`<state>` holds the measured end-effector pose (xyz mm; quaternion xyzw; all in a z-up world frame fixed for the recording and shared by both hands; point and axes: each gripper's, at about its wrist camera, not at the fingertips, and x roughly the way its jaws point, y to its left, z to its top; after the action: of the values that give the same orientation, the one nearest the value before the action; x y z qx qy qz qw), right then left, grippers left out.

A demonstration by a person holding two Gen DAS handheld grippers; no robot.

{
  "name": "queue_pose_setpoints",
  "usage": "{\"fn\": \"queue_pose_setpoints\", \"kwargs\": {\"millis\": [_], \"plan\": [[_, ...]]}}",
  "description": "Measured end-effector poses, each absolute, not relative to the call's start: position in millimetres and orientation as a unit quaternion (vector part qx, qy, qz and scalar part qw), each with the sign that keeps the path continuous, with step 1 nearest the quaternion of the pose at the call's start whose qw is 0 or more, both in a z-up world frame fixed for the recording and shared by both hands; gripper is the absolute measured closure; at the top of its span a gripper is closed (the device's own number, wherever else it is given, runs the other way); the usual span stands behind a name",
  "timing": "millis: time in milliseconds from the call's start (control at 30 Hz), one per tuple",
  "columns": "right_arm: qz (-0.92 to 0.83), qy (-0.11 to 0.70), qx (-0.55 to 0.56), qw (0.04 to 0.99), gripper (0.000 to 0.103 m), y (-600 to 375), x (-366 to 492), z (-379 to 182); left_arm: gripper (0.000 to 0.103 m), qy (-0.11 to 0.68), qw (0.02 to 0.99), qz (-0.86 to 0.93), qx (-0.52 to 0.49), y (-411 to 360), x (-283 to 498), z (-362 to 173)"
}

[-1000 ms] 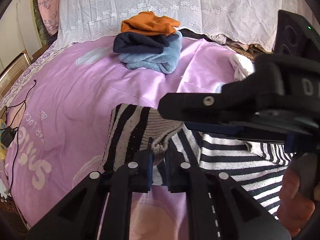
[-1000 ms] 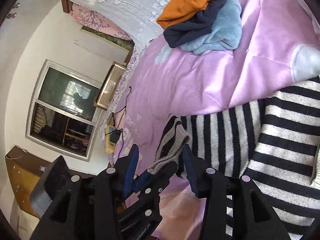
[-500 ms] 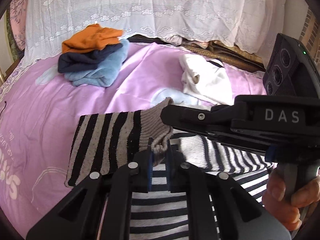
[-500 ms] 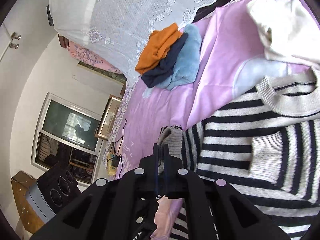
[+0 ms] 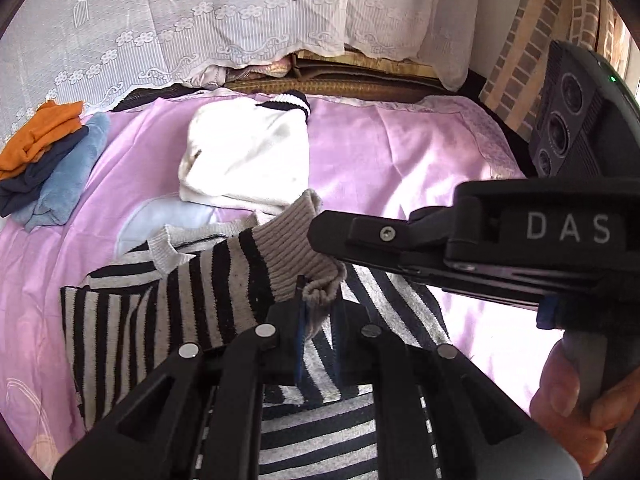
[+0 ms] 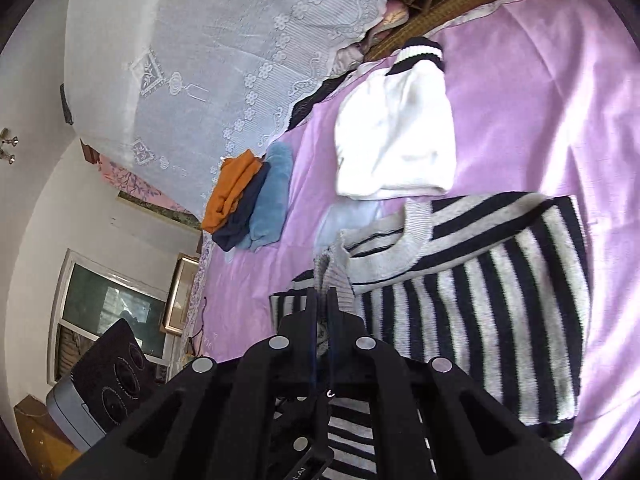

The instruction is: Fold small clothes

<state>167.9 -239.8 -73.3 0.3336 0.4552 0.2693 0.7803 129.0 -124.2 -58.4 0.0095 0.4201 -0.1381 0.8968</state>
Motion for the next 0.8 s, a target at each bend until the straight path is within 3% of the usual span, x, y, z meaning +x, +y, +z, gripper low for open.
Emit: {"fn": "queue_pose_setpoints", "kwargs": {"millis": [100, 200, 267, 333, 700, 800], "plan": [[0.258, 0.471, 0.339, 0.772, 0.098, -253.1, 170.2, -93.6, 0.093, 0.439, 0.888, -0.136, 0.012, -133.7, 133.7, -76.8], [0.252, 0.487, 0.335, 0.766, 0.099, -258.5, 172.8, -112.5, 0.084, 0.452, 0.881, -0.136, 0.013, -132.1, 132.3, -90.6], [0.240, 0.496, 0.329, 0.767, 0.099, -260.9, 172.0, -124.3, 0.066, 0.456, 0.880, -0.131, 0.010, -123.3, 127.6, -94.6], [0.230, 0.503, 0.327, 0.766, 0.099, -264.9, 172.5, -135.8, 0.059, 0.455, 0.882, -0.124, 0.006, -109.0, 121.2, -95.2], [0.187, 0.525, 0.264, 0.787, 0.098, -260.8, 173.7, -164.1, 0.057, 0.493, 0.869, 0.027, -0.020, 10.7, 126.6, -124.9], [0.172, 0.527, 0.242, 0.796, 0.100, -260.4, 172.0, -164.6, 0.046, 0.502, 0.862, 0.056, -0.026, 39.1, 127.9, -136.1]]}}
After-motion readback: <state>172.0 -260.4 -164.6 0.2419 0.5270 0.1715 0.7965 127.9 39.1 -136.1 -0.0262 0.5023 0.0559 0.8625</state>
